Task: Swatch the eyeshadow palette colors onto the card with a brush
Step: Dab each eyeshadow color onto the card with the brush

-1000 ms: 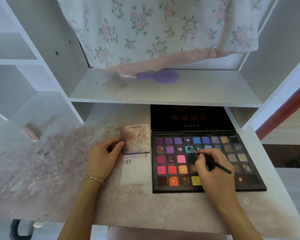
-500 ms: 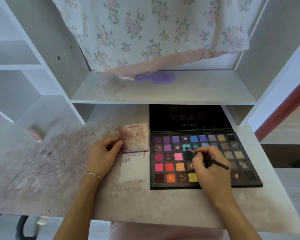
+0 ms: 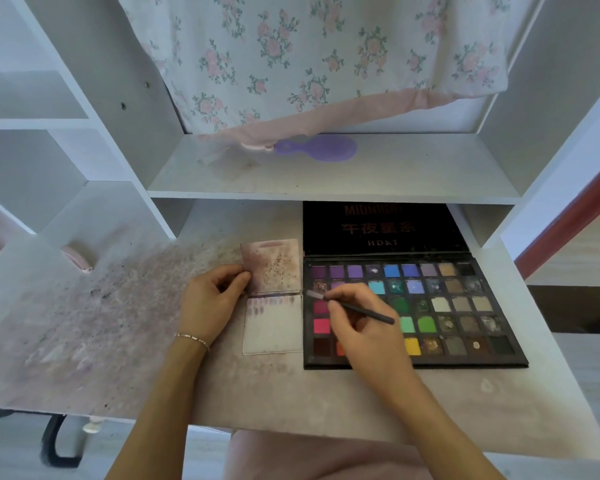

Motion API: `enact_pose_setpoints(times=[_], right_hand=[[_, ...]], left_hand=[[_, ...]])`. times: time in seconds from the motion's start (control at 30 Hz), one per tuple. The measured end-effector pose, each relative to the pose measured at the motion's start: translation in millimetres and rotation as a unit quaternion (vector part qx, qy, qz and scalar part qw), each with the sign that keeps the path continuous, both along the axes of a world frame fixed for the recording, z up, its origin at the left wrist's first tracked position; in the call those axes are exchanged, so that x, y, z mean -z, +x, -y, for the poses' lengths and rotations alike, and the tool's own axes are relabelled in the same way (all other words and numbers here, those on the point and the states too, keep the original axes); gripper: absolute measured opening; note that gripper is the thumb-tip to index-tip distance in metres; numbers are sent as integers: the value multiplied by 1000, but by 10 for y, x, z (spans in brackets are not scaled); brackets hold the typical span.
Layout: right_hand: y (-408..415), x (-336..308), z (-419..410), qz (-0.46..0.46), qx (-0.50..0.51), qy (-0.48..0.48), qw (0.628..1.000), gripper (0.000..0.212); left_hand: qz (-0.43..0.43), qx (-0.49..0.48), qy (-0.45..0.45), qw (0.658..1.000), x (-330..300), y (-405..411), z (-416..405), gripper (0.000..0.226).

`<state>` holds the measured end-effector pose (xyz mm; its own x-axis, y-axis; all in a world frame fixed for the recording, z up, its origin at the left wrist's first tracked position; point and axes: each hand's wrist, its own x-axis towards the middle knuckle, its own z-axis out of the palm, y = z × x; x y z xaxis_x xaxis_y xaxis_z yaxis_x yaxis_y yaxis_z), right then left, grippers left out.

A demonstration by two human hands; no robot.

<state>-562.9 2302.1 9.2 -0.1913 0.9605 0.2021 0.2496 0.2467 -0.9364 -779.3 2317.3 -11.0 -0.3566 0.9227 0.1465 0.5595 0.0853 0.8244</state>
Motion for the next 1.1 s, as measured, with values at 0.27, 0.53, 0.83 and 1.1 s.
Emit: enact_pose_setpoints(times=[0.27,0.53,0.83,1.1], right_hand=[[-384,41,-77,63,-39,20,997,18],[-421,59,-68,58,-34,-8,998,26],[-433,49,-72,83,-54,-1,995,28],[-424,80,-82,104,-62,-13,993,18]], left_hand=[[-16,-1,6,1000,-27,18,12,13],[-16,4,12,1000,-27,22,12,13],[-9,5,14,1000,-30,18,19,13],[-6,2,13,1000,-24,21,16,12]])
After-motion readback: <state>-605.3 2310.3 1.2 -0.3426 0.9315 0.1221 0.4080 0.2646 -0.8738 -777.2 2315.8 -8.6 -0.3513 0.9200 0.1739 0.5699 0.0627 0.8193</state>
